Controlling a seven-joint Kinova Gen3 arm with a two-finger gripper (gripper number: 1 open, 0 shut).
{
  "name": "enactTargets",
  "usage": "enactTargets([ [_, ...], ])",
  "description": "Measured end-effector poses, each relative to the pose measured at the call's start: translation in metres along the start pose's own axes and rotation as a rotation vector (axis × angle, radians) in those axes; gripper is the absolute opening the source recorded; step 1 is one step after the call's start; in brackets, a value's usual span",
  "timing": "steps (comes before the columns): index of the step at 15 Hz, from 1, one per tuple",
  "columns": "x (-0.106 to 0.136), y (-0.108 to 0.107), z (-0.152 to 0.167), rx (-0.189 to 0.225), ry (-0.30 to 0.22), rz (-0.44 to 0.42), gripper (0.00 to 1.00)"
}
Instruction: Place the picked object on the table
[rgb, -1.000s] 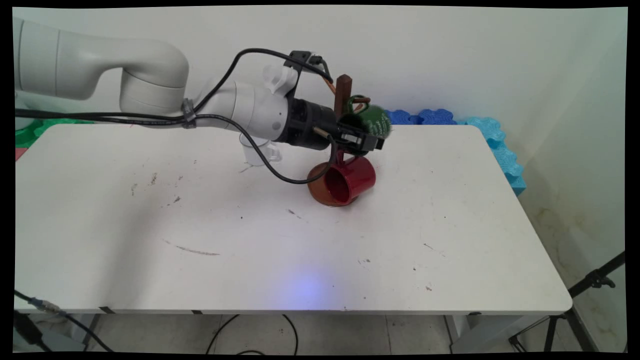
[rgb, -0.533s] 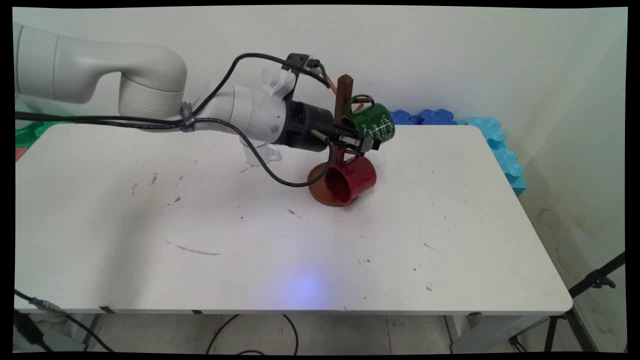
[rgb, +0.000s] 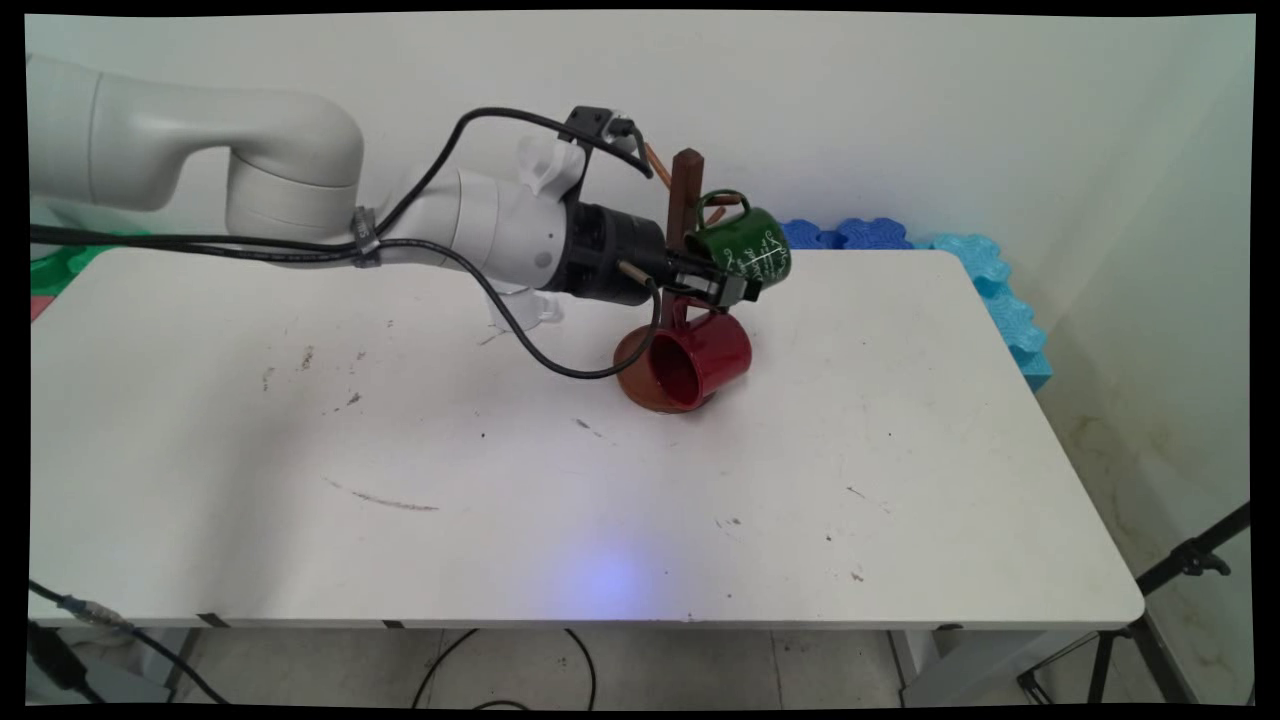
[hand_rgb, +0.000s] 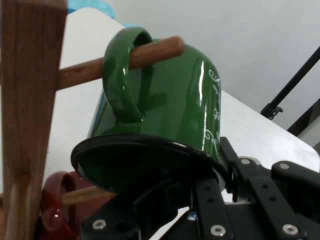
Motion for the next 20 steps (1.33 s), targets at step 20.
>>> enactTargets([
  [20, 0.007, 0.040, -0.054, -0.119, 0.010, 0.076, 0.00],
])
